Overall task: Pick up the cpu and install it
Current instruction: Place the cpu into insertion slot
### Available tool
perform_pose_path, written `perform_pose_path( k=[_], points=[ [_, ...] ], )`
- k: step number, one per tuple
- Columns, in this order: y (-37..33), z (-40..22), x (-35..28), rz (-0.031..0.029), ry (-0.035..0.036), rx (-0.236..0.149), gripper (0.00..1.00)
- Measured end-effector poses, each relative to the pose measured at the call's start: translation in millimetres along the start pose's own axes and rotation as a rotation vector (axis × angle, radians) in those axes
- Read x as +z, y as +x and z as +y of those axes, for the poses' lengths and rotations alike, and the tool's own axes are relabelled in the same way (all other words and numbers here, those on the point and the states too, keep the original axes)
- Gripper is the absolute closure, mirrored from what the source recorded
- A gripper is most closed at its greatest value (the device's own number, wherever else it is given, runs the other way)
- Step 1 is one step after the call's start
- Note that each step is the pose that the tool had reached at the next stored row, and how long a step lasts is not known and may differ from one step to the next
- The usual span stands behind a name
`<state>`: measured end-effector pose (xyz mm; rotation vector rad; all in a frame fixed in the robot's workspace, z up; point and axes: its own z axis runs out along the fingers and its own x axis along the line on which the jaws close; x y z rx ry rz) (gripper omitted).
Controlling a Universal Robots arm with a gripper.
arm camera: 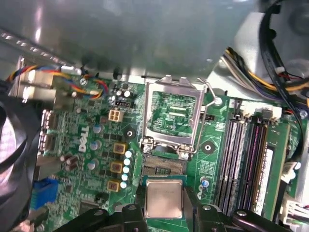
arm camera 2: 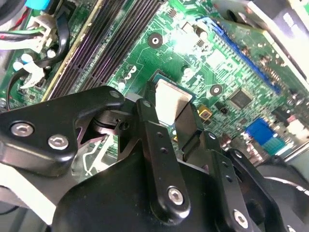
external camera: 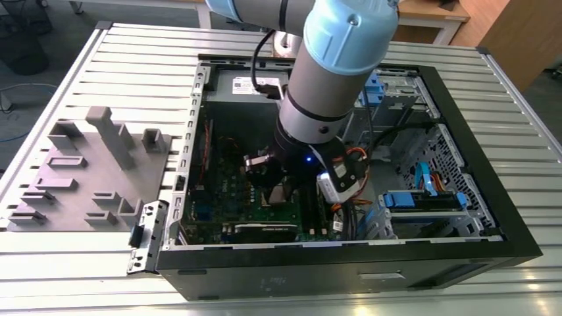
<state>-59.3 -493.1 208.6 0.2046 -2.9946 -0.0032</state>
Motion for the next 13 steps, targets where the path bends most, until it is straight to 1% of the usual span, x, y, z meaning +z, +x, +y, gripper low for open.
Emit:
perform_pose_path(
  k=[2,3,4,6,7,8,9,13],
  points=[
    [1.9,1.4,0.3,-0.0022,-0.0010,0.010,0.59],
    [3.3,2.5,0.7,-0.0053,-0.0009,0.012,0.59],
    [4.2,3.5,1.1,-0.0115,-0.0003,0.013,0.59],
    [5.8,4.7,1.6,-0.0267,0.0015,0.015,0.59],
    [6.1,4.9,2.0,-0.0327,0.0017,0.018,0.59],
    [6.2,5.1,2.2,-0.0371,0.0015,0.024,0.59],
    [6.4,5.2,2.3,-0.0400,0.0010,0.032,0.59],
    [7.5,5.9,2.5,-0.0465,-0.0023,0.067,0.59]
  ],
)
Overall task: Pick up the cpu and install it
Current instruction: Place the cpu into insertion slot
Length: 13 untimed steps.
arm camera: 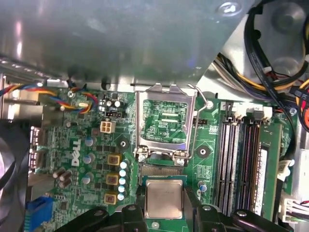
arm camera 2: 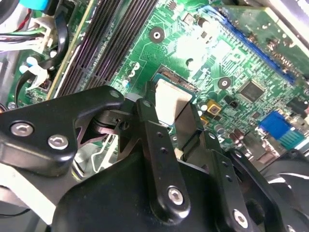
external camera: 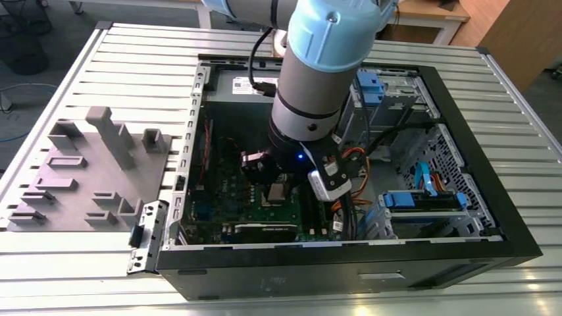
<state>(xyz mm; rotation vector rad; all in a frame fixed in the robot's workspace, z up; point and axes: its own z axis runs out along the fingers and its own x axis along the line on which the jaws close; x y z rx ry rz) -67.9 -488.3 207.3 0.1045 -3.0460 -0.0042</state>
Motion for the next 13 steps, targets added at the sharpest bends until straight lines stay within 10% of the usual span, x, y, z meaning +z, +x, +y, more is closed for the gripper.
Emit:
perform_pose_path(
  k=[3,8,13],
  points=[
    [2.6,0.2,0.5,-0.0144,0.0002,0.009,0.59],
    [6.7,0.6,1.6,-0.0609,0.0025,0.015,0.59],
    [10.2,1.0,2.4,-0.0654,0.0004,0.054,0.59]
  ],
)
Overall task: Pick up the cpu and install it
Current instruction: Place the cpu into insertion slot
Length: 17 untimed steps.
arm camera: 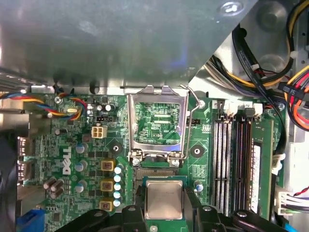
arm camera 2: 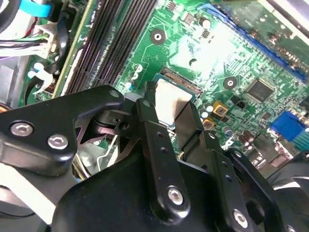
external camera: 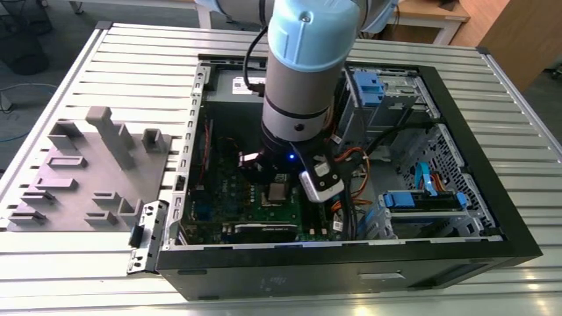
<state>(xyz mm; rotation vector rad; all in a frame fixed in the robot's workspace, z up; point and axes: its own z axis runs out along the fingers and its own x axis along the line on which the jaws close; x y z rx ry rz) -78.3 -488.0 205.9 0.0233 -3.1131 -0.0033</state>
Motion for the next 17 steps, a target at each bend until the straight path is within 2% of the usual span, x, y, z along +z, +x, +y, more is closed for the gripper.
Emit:
perform_pose_path(
  k=[1,5,8,9,12,17],
  points=[
    [1.5,0.0,0.0,-0.0014,0.0001,0.003,0.59],
    [4.8,-0.2,0.3,-0.0143,0.0000,0.003,0.59],
    [6.8,-0.7,2.1,-0.0327,0.0002,0.003,0.59],
    [8.4,-0.7,2.7,-0.0369,-0.0002,0.003,0.59],
    [12.9,-0.6,3.1,-0.0435,-0.0011,0.003,0.59],
    [13.4,-0.9,5.2,-0.0475,-0.0010,0.009,0.59]
  ],
)
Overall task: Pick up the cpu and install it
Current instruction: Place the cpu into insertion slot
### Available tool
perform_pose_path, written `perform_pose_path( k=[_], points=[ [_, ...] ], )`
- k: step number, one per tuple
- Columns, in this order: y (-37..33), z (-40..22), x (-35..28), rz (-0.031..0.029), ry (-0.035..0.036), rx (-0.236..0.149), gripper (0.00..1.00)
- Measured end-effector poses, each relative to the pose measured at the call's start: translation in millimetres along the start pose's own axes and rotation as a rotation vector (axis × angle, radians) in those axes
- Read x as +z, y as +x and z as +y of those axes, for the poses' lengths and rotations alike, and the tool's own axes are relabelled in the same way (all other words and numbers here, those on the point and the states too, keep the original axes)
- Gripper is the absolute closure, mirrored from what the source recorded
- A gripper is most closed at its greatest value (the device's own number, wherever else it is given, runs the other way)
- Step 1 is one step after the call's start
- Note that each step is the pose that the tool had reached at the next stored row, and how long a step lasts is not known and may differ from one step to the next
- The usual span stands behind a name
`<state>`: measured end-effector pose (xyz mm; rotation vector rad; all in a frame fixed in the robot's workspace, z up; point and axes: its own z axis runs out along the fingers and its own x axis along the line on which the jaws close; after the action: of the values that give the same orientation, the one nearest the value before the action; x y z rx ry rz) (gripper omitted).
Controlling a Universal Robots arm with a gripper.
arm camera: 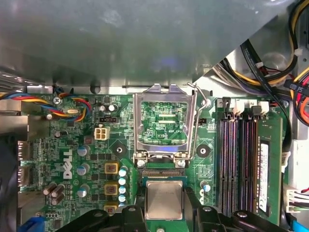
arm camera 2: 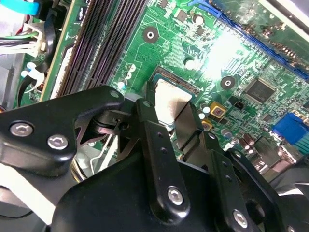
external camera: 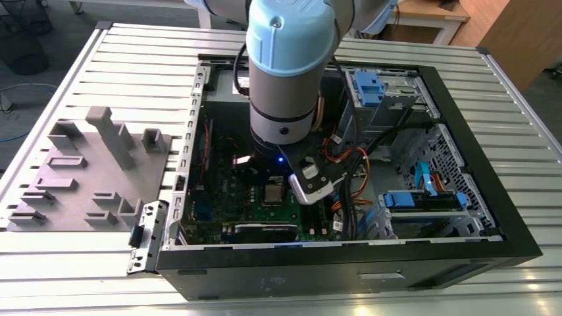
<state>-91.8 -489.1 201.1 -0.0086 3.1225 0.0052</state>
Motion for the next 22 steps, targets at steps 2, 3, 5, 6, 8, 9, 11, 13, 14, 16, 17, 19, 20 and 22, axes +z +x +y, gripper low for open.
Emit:
perform_pose_path(
  k=[2,3,5,6,8,9,11,13,14,16,17,19,20,22],
  points=[
    [0.7,0.0,0.3,-0.0008,-0.0004,0.002,0.59],
    [0.8,0.0,0.3,-0.0008,-0.0005,0.002,0.59],
    [0.9,0.0,0.4,-0.0009,-0.0006,0.002,0.59],
    [1.1,0.0,0.4,-0.0009,-0.0007,0.003,0.59],
    [1.2,0.0,1.7,-0.0010,-0.0007,0.003,0.59],
    [1.3,0.0,2.2,-0.0009,-0.0006,0.003,0.59],
    [1.3,-0.1,2.2,-0.0009,-0.0004,0.003,0.59],
    [1.6,0.0,2.9,-0.0010,-0.0007,0.003,0.59],
    [1.8,0.1,3.6,-0.0010,-0.0007,0.003,0.59],
    [2.0,0.0,5.0,-0.0009,-0.0006,0.003,0.59],
    [2.1,0.0,6.4,-0.0009,-0.0006,0.003,0.59],
    [2.2,-0.1,6.5,-0.0008,-0.0004,0.003,0.59],
    [2.2,-0.1,6.5,-0.0008,-0.0003,0.003,0.59],
    [2.1,0.0,6.7,-0.0009,-0.0006,0.003,0.59]
  ],
)
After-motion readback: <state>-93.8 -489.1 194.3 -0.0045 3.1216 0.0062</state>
